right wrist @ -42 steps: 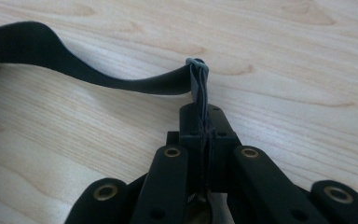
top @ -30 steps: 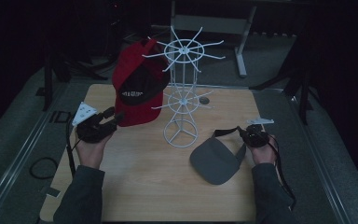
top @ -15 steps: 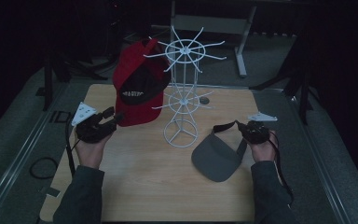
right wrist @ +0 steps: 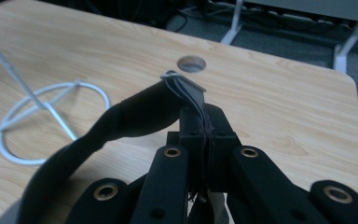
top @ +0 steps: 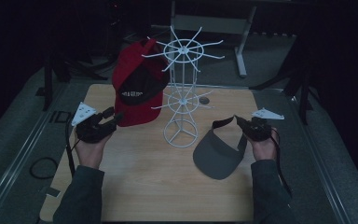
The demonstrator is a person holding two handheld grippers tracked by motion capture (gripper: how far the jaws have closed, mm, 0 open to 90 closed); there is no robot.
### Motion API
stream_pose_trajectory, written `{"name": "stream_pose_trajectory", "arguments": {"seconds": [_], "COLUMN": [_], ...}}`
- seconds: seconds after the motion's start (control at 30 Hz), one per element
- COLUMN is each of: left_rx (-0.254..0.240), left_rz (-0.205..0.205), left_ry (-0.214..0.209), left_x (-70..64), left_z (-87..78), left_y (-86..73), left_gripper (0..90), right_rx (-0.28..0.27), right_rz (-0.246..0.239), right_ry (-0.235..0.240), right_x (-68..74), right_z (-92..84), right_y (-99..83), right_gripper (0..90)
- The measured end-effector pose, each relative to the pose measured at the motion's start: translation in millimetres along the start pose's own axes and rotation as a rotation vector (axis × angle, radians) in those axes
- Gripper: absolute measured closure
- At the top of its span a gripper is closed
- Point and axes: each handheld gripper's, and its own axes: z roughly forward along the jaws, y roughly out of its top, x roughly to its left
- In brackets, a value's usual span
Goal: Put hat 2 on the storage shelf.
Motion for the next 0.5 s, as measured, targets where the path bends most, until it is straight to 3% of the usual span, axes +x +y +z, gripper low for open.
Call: {"name": "stream_pose_trajectory", "arguments": {"seconds": [0.5], "left_rx": [0.000], "left_rz": [0.003], "left_ry": [-0.001], "left_x": [0.1], "left_z": [-0.2], "left_y": [0.8], "left_gripper": [55.8], "right_rx": [-0.091], "right_rz": [0.002], "right_ry": [0.075], "right_x": [7.1], "right_z": [-14.4], "right_y": [17.3], "right_gripper": [87.9]}}
